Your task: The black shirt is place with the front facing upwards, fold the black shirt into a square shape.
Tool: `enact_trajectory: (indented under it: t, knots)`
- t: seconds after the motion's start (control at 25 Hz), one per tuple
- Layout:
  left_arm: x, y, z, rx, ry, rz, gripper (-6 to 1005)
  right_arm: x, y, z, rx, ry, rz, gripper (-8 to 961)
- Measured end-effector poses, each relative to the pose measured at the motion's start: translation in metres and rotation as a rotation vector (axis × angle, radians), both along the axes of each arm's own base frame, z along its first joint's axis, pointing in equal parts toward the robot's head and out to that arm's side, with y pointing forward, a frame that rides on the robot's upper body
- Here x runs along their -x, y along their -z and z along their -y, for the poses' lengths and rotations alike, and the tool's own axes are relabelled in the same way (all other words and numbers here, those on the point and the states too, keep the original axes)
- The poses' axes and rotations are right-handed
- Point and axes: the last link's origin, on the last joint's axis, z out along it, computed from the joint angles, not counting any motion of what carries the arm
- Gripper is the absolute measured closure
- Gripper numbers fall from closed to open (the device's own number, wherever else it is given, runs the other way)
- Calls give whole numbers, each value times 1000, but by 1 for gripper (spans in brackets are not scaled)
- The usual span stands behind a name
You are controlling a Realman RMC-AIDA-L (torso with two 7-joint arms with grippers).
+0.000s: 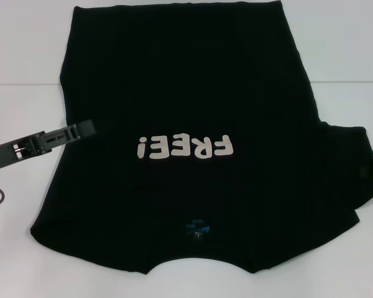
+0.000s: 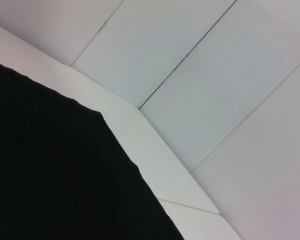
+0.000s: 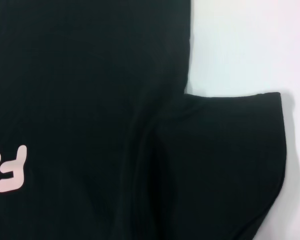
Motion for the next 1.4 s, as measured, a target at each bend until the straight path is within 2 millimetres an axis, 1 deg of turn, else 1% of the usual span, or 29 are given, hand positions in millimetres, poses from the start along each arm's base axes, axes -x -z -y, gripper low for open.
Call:
enact_trajectory:
  t: [0.2, 0.4, 1.0, 1.16, 1.4]
  knots:
    - [0, -2, 0, -6, -3, 7, 191, -2, -2, 0, 2, 0, 15, 740]
    - [1, -5, 2, -17, -4, 25, 191, -6, -8, 2, -8, 0, 39, 943]
    - [8, -13, 11, -48, -19, 52, 191, -16, -45, -9, -117, 18, 94, 938]
    - [9, -13, 11, -49, -19, 54, 191, -14, -52, -14, -147, 2, 111, 936]
    - [9, -13, 12, -47, -19, 58, 191, -5, -55, -20, -153, -27, 112, 934]
